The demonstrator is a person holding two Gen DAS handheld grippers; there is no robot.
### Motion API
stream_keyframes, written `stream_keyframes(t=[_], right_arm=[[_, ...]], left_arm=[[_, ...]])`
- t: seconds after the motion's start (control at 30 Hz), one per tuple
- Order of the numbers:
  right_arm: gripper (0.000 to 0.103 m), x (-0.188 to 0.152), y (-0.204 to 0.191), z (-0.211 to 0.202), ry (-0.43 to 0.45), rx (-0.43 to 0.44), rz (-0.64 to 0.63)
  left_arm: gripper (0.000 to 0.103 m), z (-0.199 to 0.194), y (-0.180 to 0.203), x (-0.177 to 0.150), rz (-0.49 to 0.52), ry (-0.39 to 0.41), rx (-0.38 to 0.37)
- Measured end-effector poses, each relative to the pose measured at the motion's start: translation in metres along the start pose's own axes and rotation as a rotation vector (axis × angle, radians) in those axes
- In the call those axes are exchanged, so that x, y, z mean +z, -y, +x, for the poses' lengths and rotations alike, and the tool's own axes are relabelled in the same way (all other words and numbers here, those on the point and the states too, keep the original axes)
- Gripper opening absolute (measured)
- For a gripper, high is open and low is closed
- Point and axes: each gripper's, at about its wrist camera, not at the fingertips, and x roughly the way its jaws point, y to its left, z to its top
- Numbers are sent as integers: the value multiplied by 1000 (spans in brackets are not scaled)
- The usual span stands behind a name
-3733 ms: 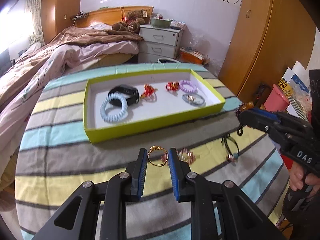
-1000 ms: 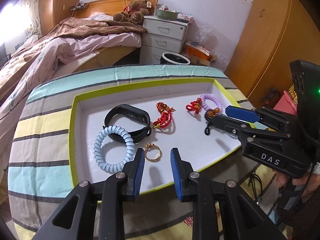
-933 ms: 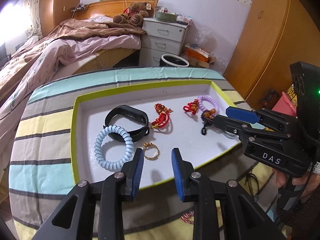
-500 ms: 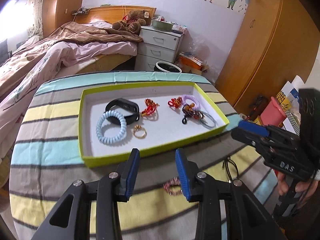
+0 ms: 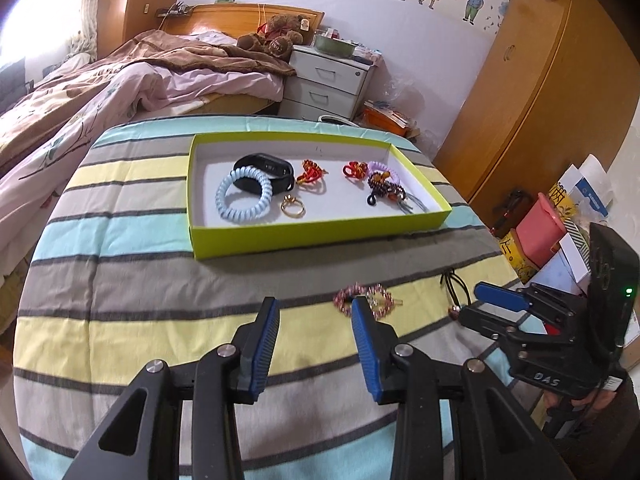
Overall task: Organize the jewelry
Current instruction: 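Grasp the black hair tie with the right gripper while the left moves to the pink brooch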
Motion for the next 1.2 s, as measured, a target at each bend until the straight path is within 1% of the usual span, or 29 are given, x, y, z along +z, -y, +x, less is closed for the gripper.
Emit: stream_keyframes(t=[0.23, 0.4, 0.57, 0.6, 0.63, 0.67, 0.7, 0.8, 0.9, 1.0, 1.03, 1.13, 1.2], right_arm=[[43, -6, -2, 16, -47, -41, -14], [43, -8, -1, 18, -50, -44, -16], [43, -11, -2, 15, -41, -60, -9], [39, -12, -2, 14, -39, -66, -10], [26, -12, -2, 13, -37, -72, -10], [20, -12, -2, 13, -36, -77, -9], [18, -13, -2, 11, -37, -82, -9], [18, -14, 0, 8, -31, -84, -9], [18, -15, 2, 1, -17, -95, 0], [18, -16, 2, -10, 8, -86, 7], [18, -17, 2, -15, 15, -88, 13], [18, -20, 4, -23, 33, -79, 31], [18, -22, 4, -28, 39, -78, 42]], left_arm=[[37, -4, -2, -11, -10, -11, -4], [37, -3, -3, -12, -14, -12, -6], [38, 4, -1, -11, -6, -32, -6], [38, 6, 1, -11, -1, -36, -7], [38, 8, 2, -10, 3, -40, -10], [38, 11, 3, -9, 5, -45, -15], [38, 13, 5, -9, 8, -51, -20], [38, 19, 13, -5, 39, -59, -34], [38, 29, 19, 1, 47, -70, -62], [38, 40, 27, 9, 80, -72, -46], [38, 43, 28, 12, 70, -72, -49], [38, 53, 27, 19, 29, -80, -109], [38, 59, 29, 21, 43, -88, -112]])
